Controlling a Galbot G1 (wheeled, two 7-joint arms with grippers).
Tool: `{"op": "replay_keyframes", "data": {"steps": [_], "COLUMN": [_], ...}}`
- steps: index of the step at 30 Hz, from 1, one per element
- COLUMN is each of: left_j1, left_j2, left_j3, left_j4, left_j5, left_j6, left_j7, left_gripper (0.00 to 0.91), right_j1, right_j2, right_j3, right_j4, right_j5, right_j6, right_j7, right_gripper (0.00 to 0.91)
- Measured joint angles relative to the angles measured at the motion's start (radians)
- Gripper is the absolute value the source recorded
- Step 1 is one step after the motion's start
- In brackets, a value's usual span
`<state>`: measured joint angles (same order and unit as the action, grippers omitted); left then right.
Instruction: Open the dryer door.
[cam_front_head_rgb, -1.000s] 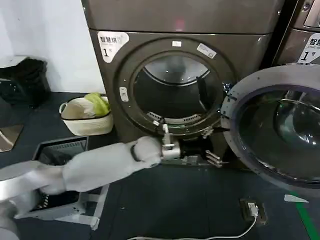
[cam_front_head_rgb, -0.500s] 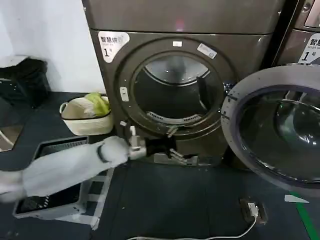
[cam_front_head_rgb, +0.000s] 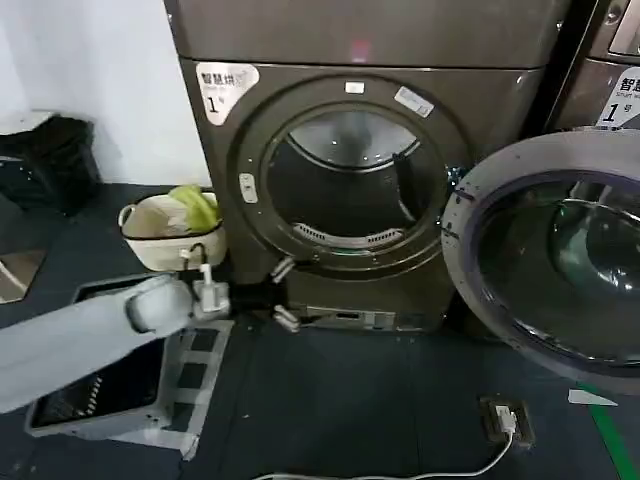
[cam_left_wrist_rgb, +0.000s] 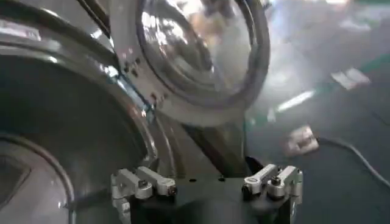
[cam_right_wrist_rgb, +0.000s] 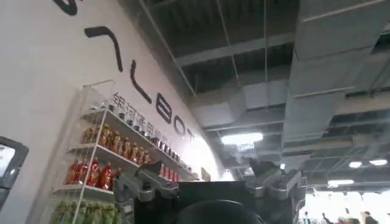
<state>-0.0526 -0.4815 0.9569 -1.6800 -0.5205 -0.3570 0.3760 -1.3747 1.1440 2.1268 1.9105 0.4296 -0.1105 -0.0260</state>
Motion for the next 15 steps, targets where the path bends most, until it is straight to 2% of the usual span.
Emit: {"op": "replay_keyframes", "data": {"steps": [8, 15], "left_j1": [0.029, 0.130], "left_j2": [0.108, 0.178], "left_j3": [-0.022, -0.120], "left_j4": [0.014, 0.043], "left_j5": [0.112, 0.166], "left_j6": [-0.006, -0.023], "left_j7": [0.039, 0.037], "left_gripper": [0.907, 0.907], "right_j1": [-0.003, -0.002], "right_j2": [-0.005, -0.005], "right_j3": [0.001, -0.004], "right_j4": [-0.004, -0.008], "right_j5": [0.000, 0.000], "right_j6": [0.000, 0.001], "right_j7": [-0.001, -0.002], "right_gripper": [0.907, 0.907]}}
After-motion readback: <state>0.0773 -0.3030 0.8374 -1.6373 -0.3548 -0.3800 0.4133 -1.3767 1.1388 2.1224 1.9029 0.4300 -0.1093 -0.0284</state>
